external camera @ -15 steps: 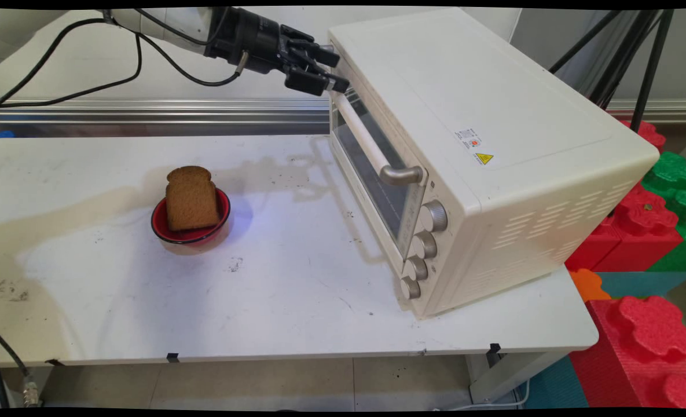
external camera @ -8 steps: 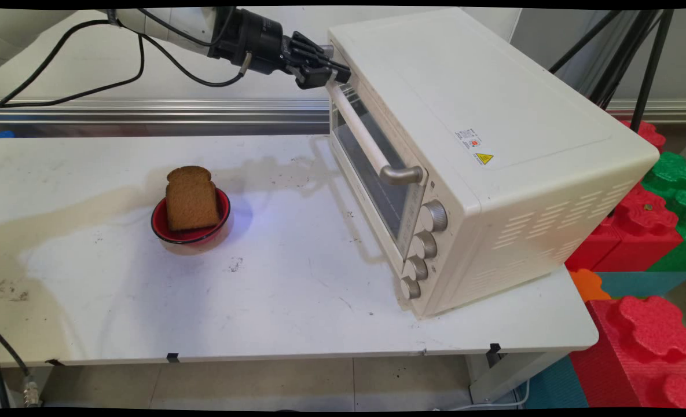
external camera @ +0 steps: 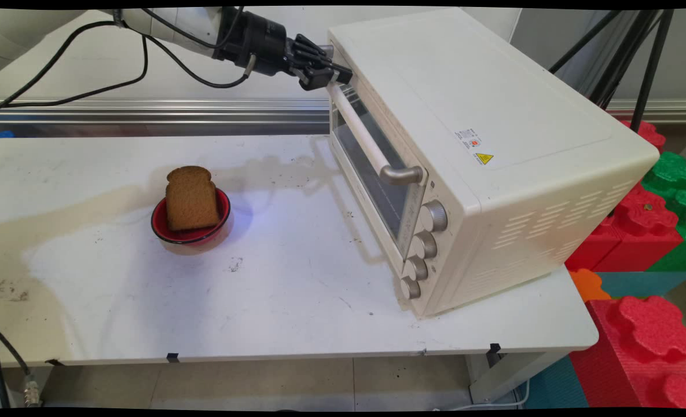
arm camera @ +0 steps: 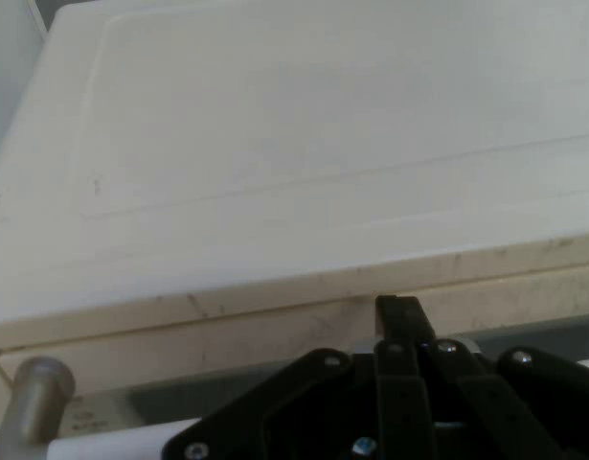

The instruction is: Open the oven

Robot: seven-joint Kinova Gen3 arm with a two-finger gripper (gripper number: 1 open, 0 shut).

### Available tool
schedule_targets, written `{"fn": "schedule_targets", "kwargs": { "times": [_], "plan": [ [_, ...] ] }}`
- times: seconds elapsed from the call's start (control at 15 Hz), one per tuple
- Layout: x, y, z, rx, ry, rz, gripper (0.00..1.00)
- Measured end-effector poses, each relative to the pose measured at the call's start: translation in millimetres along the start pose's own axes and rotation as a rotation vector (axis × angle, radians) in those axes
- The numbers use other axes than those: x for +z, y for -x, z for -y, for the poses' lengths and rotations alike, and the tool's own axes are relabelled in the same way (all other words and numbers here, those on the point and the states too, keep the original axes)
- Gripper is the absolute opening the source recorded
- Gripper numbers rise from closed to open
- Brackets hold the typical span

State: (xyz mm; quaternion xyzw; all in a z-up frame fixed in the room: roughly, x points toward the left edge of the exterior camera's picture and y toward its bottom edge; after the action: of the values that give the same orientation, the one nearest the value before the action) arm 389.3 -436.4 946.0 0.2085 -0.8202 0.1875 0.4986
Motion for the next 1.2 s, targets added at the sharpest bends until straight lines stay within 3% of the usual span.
{"fn": "schedule_targets", "kwargs": {
  "times": [1.2],
  "plan": [
    [-23.1,25.9,4.3,0.013,0.019,0.053,0.0]
  ]
}}
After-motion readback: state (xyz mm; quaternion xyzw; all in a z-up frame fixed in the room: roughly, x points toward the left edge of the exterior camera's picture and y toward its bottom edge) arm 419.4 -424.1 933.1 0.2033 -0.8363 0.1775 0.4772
